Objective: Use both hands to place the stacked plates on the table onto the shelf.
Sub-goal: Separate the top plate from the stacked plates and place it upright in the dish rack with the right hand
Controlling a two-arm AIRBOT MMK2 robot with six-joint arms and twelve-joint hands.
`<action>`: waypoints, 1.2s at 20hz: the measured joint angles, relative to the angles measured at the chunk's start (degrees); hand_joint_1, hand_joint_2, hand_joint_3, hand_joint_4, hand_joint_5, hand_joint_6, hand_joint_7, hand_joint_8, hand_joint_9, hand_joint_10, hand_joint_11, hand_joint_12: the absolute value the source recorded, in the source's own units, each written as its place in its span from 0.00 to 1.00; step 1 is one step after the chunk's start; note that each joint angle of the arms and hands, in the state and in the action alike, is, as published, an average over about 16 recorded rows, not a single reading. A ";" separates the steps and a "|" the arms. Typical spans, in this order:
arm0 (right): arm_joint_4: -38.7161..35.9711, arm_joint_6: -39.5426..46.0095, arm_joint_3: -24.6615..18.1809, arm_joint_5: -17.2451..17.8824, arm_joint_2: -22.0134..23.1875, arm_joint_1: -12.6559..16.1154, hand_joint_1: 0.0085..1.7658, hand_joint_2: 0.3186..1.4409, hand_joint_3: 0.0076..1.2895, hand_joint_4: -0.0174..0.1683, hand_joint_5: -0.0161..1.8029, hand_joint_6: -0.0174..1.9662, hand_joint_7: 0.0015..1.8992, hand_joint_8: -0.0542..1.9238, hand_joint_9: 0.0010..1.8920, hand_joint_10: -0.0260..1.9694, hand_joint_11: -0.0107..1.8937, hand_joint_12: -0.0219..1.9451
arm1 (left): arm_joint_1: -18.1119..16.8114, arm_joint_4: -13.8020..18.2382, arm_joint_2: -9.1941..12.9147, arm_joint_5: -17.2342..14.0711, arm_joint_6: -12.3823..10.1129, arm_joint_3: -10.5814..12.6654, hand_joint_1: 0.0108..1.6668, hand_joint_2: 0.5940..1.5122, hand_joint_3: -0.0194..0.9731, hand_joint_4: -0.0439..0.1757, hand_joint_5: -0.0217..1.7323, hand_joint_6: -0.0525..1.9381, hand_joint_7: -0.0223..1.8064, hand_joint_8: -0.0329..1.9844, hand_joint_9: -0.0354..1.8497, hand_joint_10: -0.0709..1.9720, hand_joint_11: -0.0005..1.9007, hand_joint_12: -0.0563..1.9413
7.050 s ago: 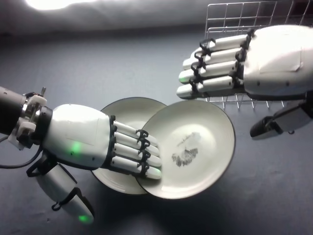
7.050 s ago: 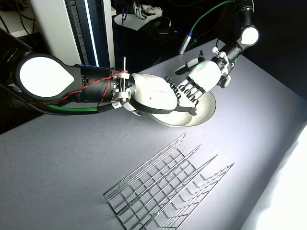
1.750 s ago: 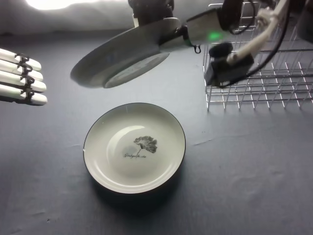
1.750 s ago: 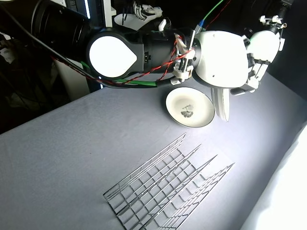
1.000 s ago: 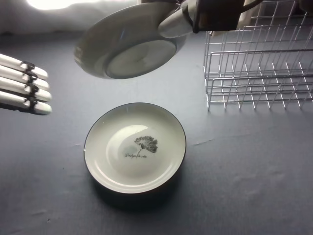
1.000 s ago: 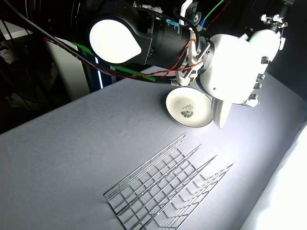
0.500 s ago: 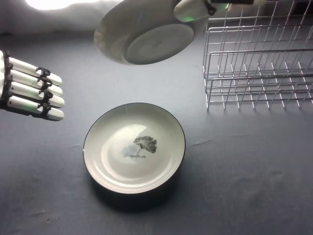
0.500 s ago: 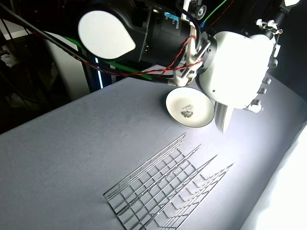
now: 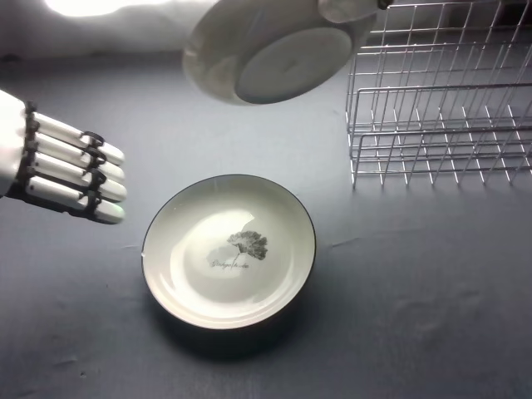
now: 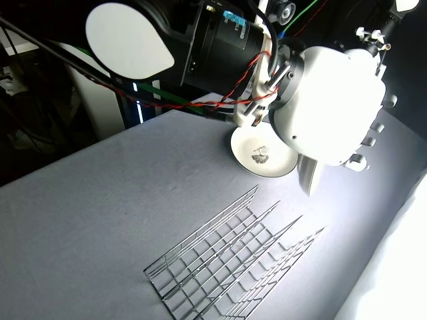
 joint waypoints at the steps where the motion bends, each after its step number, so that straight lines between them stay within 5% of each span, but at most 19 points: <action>1: -0.09 0.04 -0.09 -0.15 0.28 0.05 0.78 0.65 0.00 0.05 0.49 0.50 0.54 0.46 0.46 0.65 0.24 0.83 | 0.16 -0.13 -0.30 -0.41 -0.17 -0.08 0.00 0.60 0.02 0.22 0.02 0.03 0.02 0.02 0.03 0.04 0.01 0.04; 24: -8.89 0.42 -2.70 -0.42 12.38 -1.29 0.78 0.65 0.00 0.05 0.50 0.50 0.55 0.44 0.46 0.63 0.24 0.83 | 3.98 -0.01 -5.36 -0.16 1.22 -2.86 0.00 0.62 0.02 0.22 0.03 0.03 0.02 0.02 0.03 0.04 0.01 0.04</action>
